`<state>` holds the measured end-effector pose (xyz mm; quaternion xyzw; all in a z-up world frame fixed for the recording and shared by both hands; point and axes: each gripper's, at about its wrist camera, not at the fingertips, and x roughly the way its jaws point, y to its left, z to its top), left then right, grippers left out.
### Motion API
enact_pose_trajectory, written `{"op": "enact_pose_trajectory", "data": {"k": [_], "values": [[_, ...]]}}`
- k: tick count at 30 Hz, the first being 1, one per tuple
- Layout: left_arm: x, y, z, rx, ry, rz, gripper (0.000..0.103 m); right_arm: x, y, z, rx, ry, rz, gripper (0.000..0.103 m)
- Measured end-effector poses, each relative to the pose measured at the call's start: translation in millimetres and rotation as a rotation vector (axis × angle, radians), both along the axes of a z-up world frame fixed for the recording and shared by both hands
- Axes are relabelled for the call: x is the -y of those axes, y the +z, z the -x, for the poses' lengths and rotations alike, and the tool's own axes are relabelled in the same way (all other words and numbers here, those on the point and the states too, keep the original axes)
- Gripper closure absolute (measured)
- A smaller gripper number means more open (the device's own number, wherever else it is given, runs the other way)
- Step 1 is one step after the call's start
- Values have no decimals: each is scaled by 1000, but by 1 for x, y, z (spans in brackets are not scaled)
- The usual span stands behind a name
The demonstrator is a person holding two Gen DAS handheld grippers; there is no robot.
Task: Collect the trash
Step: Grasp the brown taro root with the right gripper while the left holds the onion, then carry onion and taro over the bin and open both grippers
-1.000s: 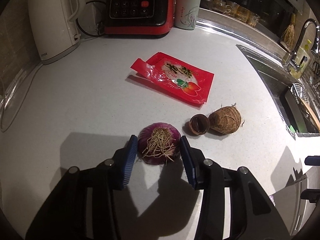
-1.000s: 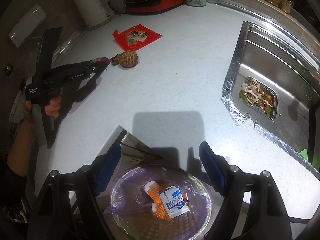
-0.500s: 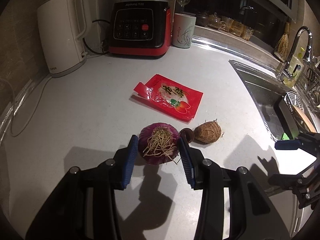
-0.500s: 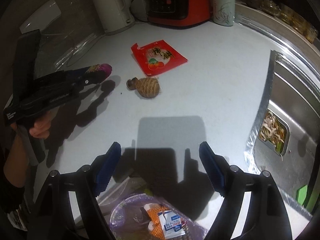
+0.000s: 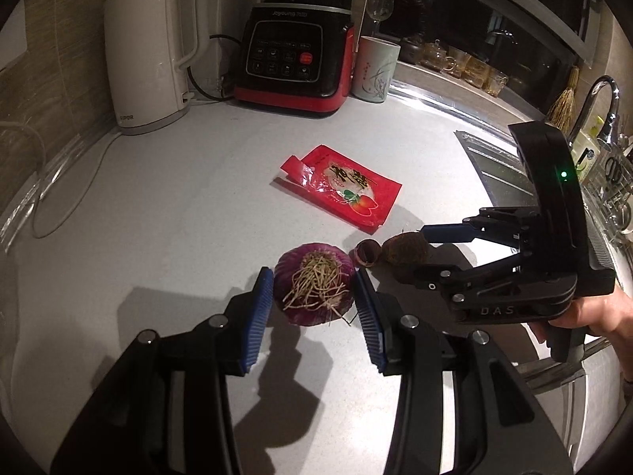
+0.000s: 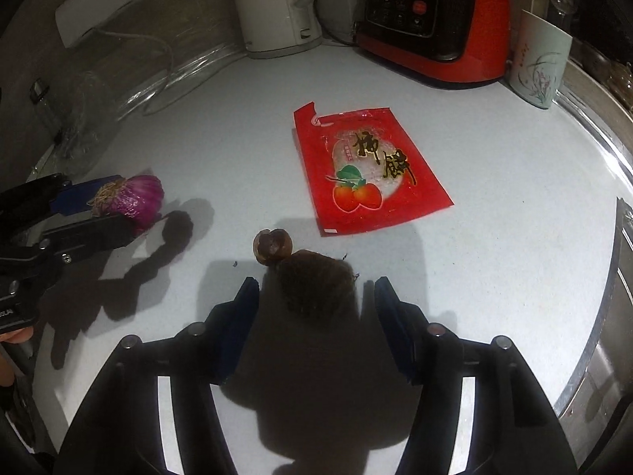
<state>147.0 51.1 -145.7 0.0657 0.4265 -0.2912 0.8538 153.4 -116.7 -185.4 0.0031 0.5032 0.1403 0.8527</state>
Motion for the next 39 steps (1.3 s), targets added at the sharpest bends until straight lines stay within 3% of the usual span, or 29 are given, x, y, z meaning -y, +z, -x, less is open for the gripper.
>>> {"op": "enact_pose_trajectory", "data": {"k": [5,16,25,39], "values": [[-2,-1,2,-5,3,-3,61,-7,-4,-3,15,43,27,63],[4,8,11,-4,12,-13,61,-2,12,19,40,45,5,63],[25,34,61,8,1,18,61,25,57,109,98,-41,-17,63],[52,44,211,-8,36,8,61,47,75,276,81,-47,-35,63]]}}
